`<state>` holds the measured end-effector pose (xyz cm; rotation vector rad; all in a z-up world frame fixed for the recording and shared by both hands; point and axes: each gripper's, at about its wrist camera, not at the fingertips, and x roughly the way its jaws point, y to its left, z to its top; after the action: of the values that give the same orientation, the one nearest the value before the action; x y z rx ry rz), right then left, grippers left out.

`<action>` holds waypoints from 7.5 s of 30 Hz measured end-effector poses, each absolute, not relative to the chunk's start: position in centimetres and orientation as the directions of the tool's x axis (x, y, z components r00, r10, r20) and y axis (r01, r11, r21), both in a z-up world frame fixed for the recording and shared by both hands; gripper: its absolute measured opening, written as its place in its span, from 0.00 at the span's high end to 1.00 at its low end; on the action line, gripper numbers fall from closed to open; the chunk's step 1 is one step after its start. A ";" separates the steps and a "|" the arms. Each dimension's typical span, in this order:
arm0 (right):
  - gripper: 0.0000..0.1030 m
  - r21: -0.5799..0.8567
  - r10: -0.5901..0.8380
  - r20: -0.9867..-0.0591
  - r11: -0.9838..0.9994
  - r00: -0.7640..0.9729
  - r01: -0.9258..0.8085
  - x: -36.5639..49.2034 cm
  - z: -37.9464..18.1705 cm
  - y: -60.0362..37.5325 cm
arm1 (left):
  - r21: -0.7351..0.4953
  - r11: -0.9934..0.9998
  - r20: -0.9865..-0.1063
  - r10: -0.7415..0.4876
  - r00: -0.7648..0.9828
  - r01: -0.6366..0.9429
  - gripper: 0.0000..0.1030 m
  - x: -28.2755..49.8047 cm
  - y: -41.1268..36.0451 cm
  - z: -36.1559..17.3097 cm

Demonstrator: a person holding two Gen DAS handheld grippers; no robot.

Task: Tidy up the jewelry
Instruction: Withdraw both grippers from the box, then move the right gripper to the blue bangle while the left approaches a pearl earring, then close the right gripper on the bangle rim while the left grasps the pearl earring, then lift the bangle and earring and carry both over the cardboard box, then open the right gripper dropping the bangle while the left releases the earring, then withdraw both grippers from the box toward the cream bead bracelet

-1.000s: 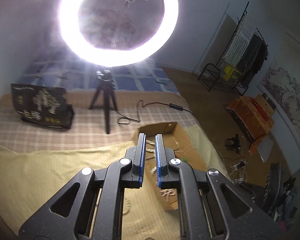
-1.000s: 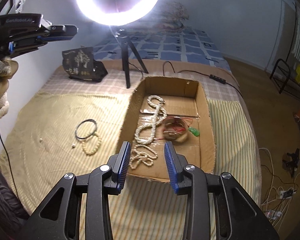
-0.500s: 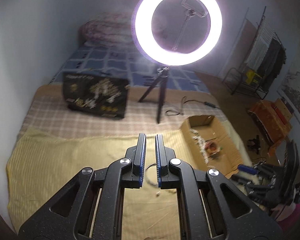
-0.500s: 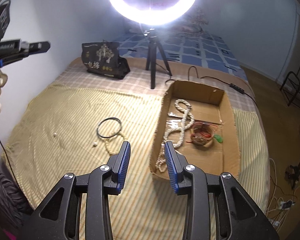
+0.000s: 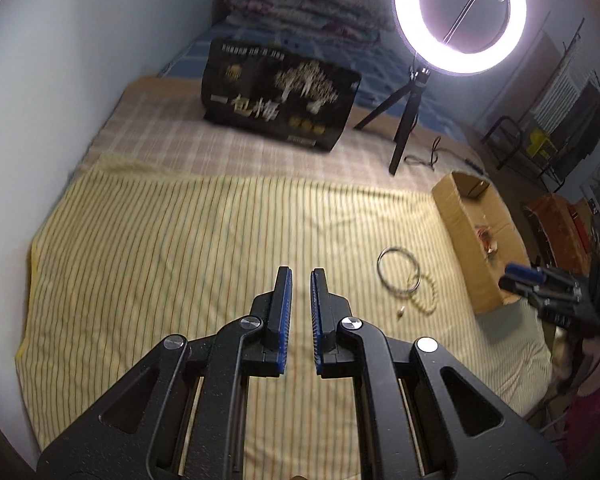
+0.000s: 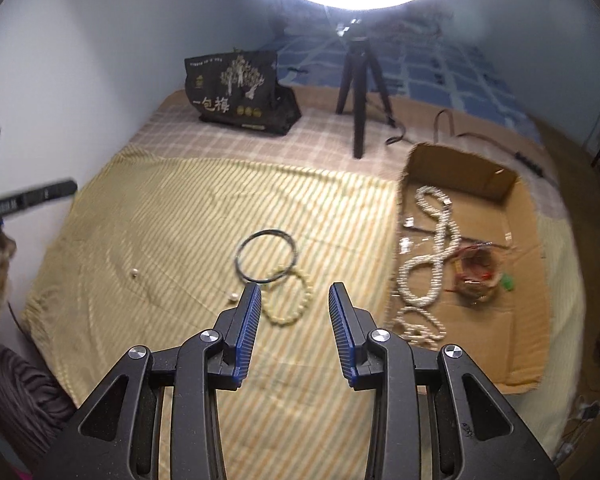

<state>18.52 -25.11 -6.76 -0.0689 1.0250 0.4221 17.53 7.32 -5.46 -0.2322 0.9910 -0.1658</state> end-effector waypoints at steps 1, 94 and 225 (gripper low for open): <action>0.68 0.148 0.314 -0.845 0.915 0.433 -0.375 18.8 -7.0 -24.8 | -0.272 0.962 -0.812 -0.250 0.528 0.037 0.94 17.4 7.4 -5.9; 0.98 0.149 0.263 -0.904 0.933 0.337 -0.328 25.5 -12.0 -19.5 | -0.123 0.955 -0.890 -0.226 0.395 0.269 0.93 16.7 3.0 -13.2; 0.39 0.110 0.116 -0.782 0.993 0.613 -0.048 20.1 -4.6 -40.9 | -0.197 0.855 -0.775 -0.436 0.458 0.480 0.59 19.4 -20.0 -6.0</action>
<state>20.06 -40.86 -4.64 0.0806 0.9064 0.0947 19.41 -19.96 -6.01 0.0525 0.9384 -0.5642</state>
